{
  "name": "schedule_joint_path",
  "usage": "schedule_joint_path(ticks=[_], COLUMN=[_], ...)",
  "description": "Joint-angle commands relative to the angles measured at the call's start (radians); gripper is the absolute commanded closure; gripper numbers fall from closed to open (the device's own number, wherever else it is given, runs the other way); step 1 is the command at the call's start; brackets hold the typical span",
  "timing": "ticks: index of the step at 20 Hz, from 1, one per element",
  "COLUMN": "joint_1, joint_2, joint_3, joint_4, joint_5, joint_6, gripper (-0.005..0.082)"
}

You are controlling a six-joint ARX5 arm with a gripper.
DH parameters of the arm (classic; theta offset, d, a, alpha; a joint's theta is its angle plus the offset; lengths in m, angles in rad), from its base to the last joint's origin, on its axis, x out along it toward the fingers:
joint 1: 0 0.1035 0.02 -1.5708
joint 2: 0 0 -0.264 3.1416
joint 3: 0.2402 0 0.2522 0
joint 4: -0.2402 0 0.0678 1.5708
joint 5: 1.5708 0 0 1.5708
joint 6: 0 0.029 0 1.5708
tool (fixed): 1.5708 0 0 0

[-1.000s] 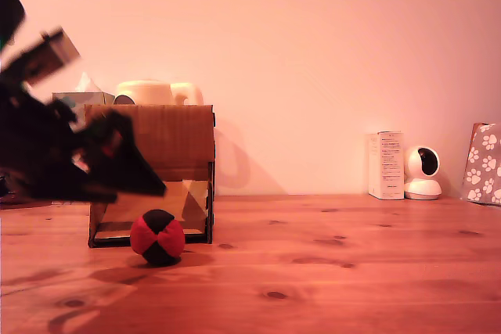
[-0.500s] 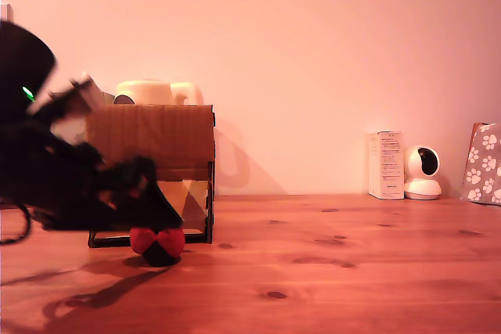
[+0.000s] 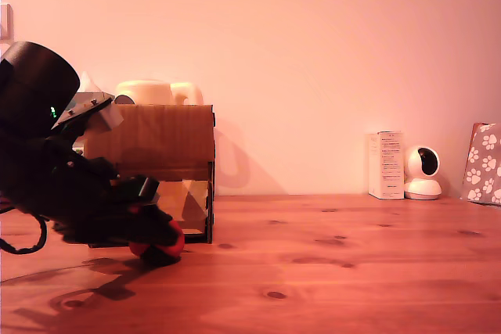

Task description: Drop the footbag into the cardboard dice tower

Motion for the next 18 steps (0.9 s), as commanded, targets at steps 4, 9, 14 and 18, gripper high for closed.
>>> schedule_joint_path(ticks=[4,9,14,18], joint_1=[-0.003,-0.003,-0.003,-0.002], joint_2=[-0.077,-0.286,-0.500,-0.629], joint_3=[0.005,0.005,0.005,0.013], joint_4=[-0.081,-0.288,-0.379,-0.346], joint_5=[0.075,0.120,0.124,0.045], joint_6=[0.008,0.008,0.008,0.017], gripper=[0.0625,0.0625,0.0625,0.0625])
